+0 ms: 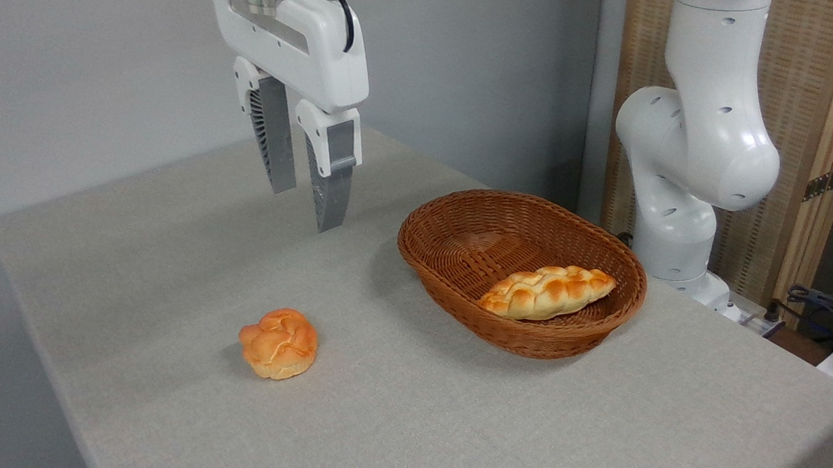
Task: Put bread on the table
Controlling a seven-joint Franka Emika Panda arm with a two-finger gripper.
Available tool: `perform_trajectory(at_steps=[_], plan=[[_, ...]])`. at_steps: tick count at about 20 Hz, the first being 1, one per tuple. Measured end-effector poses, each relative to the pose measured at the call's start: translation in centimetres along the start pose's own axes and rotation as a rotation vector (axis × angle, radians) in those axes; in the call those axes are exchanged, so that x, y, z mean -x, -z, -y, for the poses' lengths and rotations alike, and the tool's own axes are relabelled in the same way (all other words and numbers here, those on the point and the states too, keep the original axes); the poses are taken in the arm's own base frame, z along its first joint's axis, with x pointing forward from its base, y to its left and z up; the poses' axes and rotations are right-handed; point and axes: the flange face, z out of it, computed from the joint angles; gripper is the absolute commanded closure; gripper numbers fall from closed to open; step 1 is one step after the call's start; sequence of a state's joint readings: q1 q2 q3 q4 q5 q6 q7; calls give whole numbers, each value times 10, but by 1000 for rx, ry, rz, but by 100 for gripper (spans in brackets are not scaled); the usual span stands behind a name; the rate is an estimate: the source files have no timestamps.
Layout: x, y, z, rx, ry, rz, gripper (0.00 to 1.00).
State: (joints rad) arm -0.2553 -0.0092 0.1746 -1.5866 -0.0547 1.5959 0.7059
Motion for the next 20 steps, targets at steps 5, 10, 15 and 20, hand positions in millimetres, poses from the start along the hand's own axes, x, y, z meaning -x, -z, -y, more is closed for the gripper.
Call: perform_trajectory(at_steps=[5,10,15,20], plan=[[2,-1,2,4,-26,5,0],[1,-1,1,3,-31,5,0],[10,2,12,-1,-25,-1,0],[10,4,11,1,-32,-6,0]])
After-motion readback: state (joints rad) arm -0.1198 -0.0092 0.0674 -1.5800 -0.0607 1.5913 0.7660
